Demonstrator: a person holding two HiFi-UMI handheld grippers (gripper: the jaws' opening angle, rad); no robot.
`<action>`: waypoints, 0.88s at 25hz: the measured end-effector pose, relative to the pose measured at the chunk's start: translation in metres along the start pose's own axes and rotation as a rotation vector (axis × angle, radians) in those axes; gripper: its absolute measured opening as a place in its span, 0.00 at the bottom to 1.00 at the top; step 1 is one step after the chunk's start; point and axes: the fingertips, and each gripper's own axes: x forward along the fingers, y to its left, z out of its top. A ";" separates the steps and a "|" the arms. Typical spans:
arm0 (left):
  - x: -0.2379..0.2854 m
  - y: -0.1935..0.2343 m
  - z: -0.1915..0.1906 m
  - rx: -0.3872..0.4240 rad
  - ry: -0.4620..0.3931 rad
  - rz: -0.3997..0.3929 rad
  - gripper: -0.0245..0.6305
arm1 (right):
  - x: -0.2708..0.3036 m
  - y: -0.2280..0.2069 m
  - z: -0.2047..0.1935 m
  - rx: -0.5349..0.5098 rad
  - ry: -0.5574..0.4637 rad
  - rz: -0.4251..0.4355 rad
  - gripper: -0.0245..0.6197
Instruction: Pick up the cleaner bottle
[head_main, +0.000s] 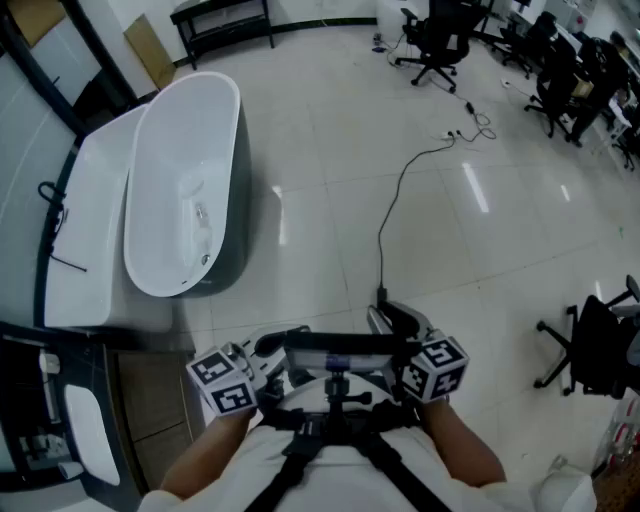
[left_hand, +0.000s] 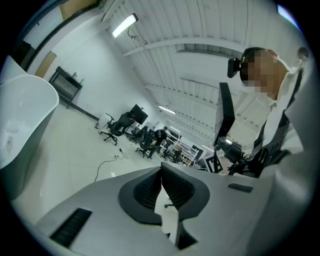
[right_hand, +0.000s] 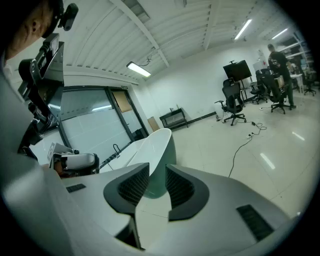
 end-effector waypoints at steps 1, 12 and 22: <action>0.001 0.000 -0.003 -0.010 0.002 0.007 0.03 | -0.002 -0.004 -0.001 -0.009 0.001 -0.010 0.20; 0.027 -0.003 -0.022 -0.067 -0.016 0.080 0.03 | -0.018 -0.035 -0.006 -0.033 0.033 0.010 0.20; 0.063 0.005 0.002 0.009 -0.110 0.208 0.03 | -0.022 -0.078 0.029 -0.201 0.008 -0.005 0.26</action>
